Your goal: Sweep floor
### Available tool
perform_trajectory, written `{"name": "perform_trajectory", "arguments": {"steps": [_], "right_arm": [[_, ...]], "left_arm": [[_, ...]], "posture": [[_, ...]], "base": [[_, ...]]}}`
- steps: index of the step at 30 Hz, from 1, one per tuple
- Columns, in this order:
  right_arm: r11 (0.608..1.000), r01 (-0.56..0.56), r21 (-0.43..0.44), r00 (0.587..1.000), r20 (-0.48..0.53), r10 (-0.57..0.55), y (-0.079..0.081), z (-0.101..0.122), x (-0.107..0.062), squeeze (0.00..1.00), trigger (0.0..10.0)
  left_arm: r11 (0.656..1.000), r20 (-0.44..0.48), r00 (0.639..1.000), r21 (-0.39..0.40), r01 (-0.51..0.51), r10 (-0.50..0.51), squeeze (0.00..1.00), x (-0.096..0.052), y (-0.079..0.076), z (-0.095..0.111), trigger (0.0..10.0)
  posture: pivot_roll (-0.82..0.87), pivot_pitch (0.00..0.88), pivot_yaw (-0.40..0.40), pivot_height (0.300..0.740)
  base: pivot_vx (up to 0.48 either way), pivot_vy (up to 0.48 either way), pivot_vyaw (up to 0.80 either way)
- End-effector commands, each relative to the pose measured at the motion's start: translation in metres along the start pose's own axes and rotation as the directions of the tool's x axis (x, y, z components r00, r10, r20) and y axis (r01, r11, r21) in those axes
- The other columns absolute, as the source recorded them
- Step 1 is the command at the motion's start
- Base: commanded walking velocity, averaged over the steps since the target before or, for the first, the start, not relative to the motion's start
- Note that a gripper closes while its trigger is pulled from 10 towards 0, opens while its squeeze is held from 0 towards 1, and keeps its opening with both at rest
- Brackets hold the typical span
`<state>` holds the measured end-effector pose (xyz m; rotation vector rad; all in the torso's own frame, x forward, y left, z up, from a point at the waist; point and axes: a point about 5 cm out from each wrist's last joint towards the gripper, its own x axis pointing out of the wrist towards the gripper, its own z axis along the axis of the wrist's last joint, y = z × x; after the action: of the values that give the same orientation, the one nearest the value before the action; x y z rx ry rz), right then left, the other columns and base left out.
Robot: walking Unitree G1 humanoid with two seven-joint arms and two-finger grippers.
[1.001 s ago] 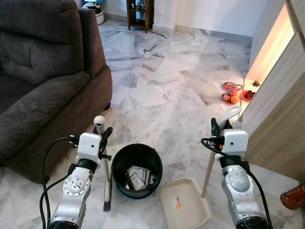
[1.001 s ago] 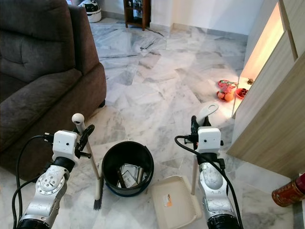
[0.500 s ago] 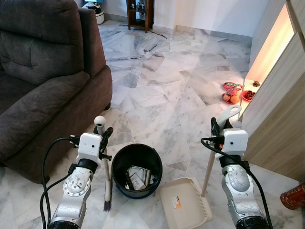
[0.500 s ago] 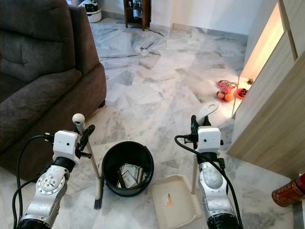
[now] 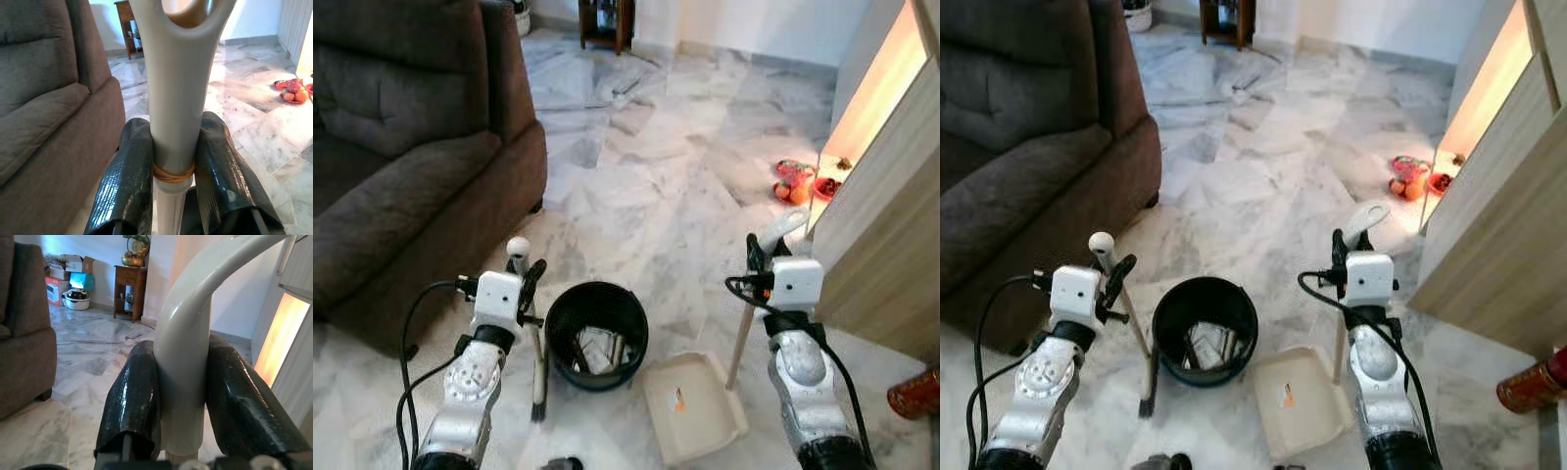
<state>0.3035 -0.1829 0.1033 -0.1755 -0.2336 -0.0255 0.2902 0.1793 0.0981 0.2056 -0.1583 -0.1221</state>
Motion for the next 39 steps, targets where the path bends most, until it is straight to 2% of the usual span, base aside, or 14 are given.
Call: {"name": "perform_trajectory", "arguments": {"steps": [1,26,39], "right_arm": [[1.000,0.001,0.001,1.000,0.021,-0.001,-0.0010,0.0033,0.0019,0.00,10.0],[1.000,-0.006,0.009,0.999,0.031,0.006,0.0003,0.0052,0.0042,0.00,10.0],[1.000,0.001,0.015,1.000,0.011,-0.001,-0.0008,0.0033,0.0057,0.00,10.0]], "left_arm": [[1.000,0.048,0.999,0.013,-0.004,0.003,0.00,0.0029,0.0021,0.0093,10.0],[1.000,0.049,0.999,0.011,-0.009,0.008,0.00,0.0033,0.0018,0.0099,10.0],[1.000,0.045,0.999,0.010,-0.008,0.008,0.00,0.0038,0.0004,0.0091,10.0]], "posture": [[0.00,0.082,0.001,0.740],[0.00,0.088,-0.002,0.740],[0.00,0.083,-0.005,0.740]], "base": [[-0.270,0.000,0.00],[-0.273,0.000,0.00],[0.000,0.000,0.00]]}}
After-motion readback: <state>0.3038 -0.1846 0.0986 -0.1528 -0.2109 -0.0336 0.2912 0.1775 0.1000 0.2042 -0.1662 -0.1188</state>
